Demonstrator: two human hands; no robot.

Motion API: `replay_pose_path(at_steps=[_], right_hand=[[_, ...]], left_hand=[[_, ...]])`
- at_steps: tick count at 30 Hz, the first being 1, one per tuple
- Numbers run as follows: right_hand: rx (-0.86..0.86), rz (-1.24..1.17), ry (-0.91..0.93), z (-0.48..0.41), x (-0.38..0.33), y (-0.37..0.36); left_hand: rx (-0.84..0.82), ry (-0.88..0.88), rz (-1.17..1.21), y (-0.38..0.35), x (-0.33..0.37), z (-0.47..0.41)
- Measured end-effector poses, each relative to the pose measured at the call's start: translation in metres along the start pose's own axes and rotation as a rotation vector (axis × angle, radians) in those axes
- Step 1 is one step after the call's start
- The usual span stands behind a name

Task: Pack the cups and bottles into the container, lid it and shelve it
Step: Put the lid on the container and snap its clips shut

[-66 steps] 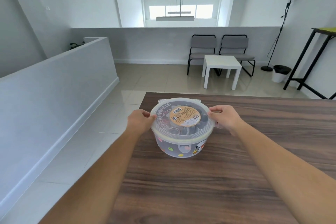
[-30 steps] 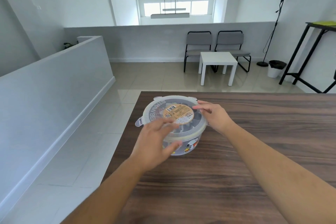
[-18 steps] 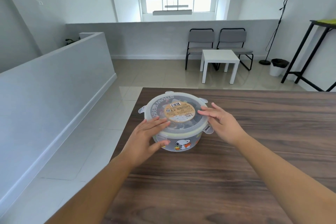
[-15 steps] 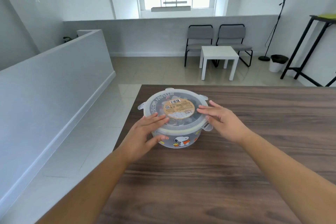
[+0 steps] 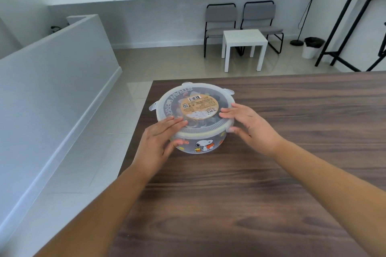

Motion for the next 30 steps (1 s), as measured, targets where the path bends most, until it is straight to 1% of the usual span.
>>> replay_pose_path(at_steps=[2, 4, 9, 12, 16, 20, 22, 25, 30], right_hand=[[0.051, 0.064, 0.025, 0.002, -0.002, -0.003], [0.053, 0.084, 0.014, 0.004, -0.002, -0.005], [-0.025, 0.081, -0.017, 0.008, 0.0, -0.006], [0.017, 0.033, -0.066, 0.01, -0.003, -0.008], [0.133, 0.007, -0.095, 0.01, -0.006, -0.009], [0.179, 0.027, -0.08, 0.008, -0.009, -0.011], [0.188, 0.022, -0.081, 0.007, -0.009, -0.011], [0.196, 0.002, -0.094, 0.007, -0.008, -0.011], [0.182, 0.001, -0.104, 0.008, -0.006, -0.013]], left_hand=[[0.029, -0.016, -0.011, 0.002, 0.003, 0.0], [0.028, -0.002, -0.004, 0.003, 0.002, 0.0], [-0.06, 0.083, 0.085, 0.007, -0.004, -0.002], [-0.104, 0.096, 0.094, 0.008, -0.007, -0.005], [-0.039, 0.16, 0.158, 0.009, -0.008, -0.005], [0.032, 0.163, 0.151, 0.009, -0.007, -0.002], [0.011, 0.172, 0.165, 0.009, -0.008, -0.002], [-0.064, 0.195, 0.182, 0.01, -0.012, -0.007], [-0.104, 0.22, 0.202, 0.012, -0.015, -0.016]])
Point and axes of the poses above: each hand's wrist, its own z-axis away from the middle knuckle, its own y-axis out of the back of the hand, x = y × z, the point moved 8 cm from there along -z, towards the middle knuckle, and after that the axes turned 9 degrees about x, right-handed, at the moved point
